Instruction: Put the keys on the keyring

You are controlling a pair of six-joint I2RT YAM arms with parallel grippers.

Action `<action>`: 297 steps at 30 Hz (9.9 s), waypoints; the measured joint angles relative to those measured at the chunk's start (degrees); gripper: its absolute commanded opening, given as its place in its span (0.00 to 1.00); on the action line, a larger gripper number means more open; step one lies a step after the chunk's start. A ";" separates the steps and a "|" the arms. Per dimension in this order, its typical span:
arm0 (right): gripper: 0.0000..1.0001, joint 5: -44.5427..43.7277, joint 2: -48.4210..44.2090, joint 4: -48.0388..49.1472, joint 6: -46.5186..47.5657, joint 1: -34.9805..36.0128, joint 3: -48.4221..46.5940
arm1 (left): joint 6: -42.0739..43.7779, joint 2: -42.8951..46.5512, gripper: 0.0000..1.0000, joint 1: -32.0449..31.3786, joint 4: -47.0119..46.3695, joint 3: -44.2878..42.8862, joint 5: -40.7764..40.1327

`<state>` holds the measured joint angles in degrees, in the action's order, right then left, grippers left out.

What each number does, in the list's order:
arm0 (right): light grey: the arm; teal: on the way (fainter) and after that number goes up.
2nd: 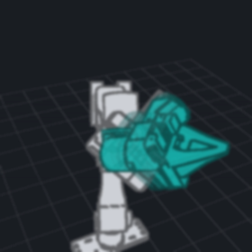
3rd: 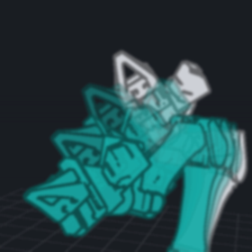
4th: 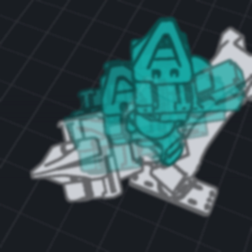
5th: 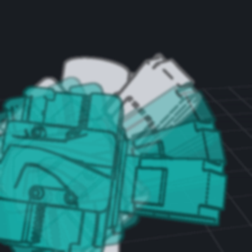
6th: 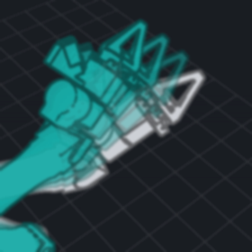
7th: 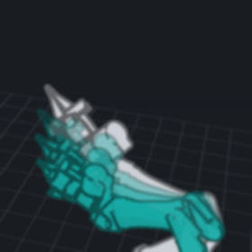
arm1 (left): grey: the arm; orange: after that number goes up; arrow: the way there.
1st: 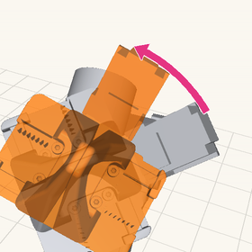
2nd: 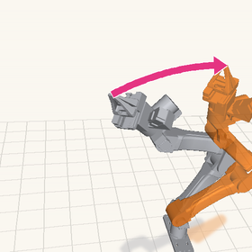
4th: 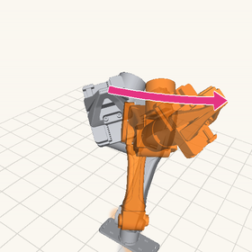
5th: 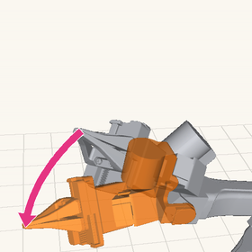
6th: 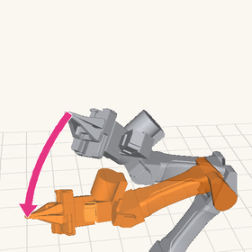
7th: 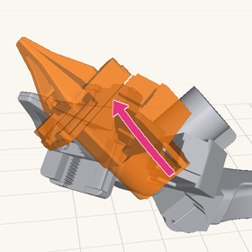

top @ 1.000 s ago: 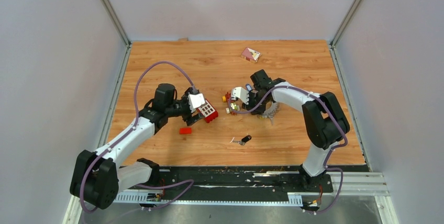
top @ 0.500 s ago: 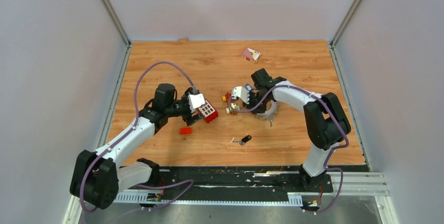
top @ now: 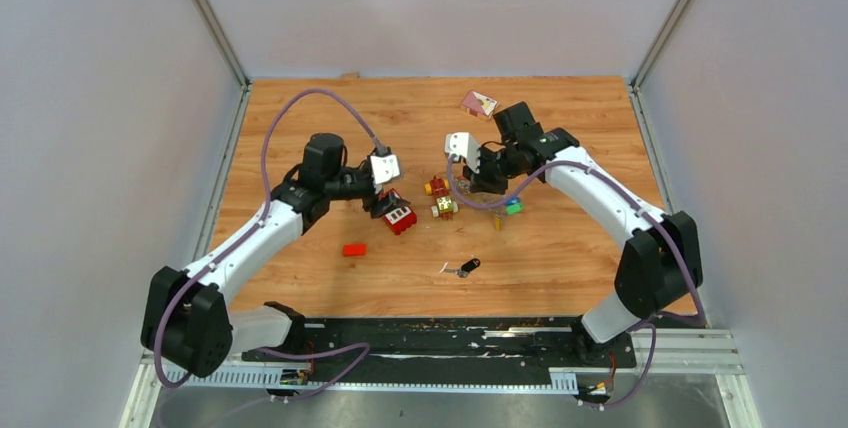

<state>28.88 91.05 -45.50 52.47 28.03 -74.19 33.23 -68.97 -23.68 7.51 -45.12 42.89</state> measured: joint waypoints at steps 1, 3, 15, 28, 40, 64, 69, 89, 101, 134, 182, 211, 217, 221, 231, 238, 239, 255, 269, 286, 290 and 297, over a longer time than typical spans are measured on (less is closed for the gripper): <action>0.00 1.01 -0.79 -0.13 -0.37 0.00 -0.87 | -0.76 -0.83 0.71 -0.52 -0.11 -2.16 0.87; 0.00 3.34 -2.43 -0.33 -1.29 0.00 -2.89 | -2.25 -2.27 0.70 -1.68 -0.61 -6.29 2.58; 0.00 14.40 -3.82 -0.09 -5.55 0.02 -6.56 | -3.21 -9.33 0.67 -7.76 -3.54 -17.53 7.23; 0.00 18.32 -6.69 1.36 -6.88 0.02 -5.29 | 5.92 -12.96 0.30 -10.25 5.29 -20.11 7.48; 0.00 18.38 -6.97 3.28 -8.68 0.00 -3.30 | 5.40 -12.96 0.26 -11.89 4.17 -20.11 5.64; 0.00 17.00 -9.31 5.27 -8.92 0.02 -0.63 | 12.35 -11.69 0.40 -12.94 9.94 -18.67 -0.72; 0.00 16.59 -9.40 5.75 -8.92 0.02 -0.63 | 12.09 -10.95 0.42 -12.94 9.79 -18.67 -0.98; 0.00 16.24 -9.90 6.80 -9.60 0.00 0.39 | 1.51 -8.35 0.38 -12.98 -0.37 -16.09 2.49; 0.00 16.00 -11.02 9.57 -11.37 -0.09 2.19 | -12.48 -11.87 0.33 -12.98 -9.99 -12.63 3.41; 0.00 14.21 -12.33 11.93 -14.64 -1.01 4.81 | -23.65 -16.33 0.00 -12.63 -18.25 -11.21 4.55; 0.36 24.22 -10.49 11.72 -12.85 -4.55 5.03 | -18.38 -12.68 0.00 -13.31 -13.70 -11.15 0.20; 0.00 21.09 -9.92 11.91 -10.54 -2.95 5.97 | -20.70 -12.44 0.04 -13.03 -16.11 -10.62 1.44; 0.00 18.51 -10.43 8.90 -9.14 -2.78 4.48 | -18.29 -12.35 0.55 -12.02 -14.23 -11.47 2.05; 0.00 16.02 -10.43 4.37 -7.98 -2.78 0.02 | -14.14 -11.98 0.68 -10.58 -8.50 -15.52 2.32; 0.00 15.41 -11.43 4.11 -7.43 -2.78 -0.72 | -8.72 -9.27 0.47 -9.94 -3.56 -17.18 3.50; 0.00 22.40 -14.29 9.18 -6.93 -2.78 4.09 | -8.63 -9.14 0.42 -10.10 -3.89 -16.76 6.27; 0.00 23.26 -14.27 9.55 -6.73 -2.78 4.20 | -8.63 -9.03 0.41 -10.14 -4.02 -16.44 6.45; 0.00 35.10 -13.40 13.55 -5.86 -2.78 5.01 | -9.07 -2.32 0.31 -10.84 -6.99 -10.03 7.37; 0.00 38.42 -11.47 14.10 -6.32 -2.05 5.90 | -10.71 0.83 0.32 -11.61 -10.75 -5.55 8.46; 0.00 35.26 -11.47 14.10 -6.29 -0.39 5.90 | -10.51 -1.31 0.22 -13.05 -10.51 -6.25 4.72; 0.00 34.16 -11.45 14.10 -6.25 -0.44 5.90 | -10.54 -2.54 0.14 -13.07 -9.88 -7.08 4.52; 0.00 33.14 -11.47 14.08 -5.84 -0.46 5.95 | -10.60 -3.48 0.00 -13.05 -9.35 -7.76 4.00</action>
<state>62.02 79.57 -31.42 46.63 27.57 -68.25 22.63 -72.44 -36.73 -1.85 -52.88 46.89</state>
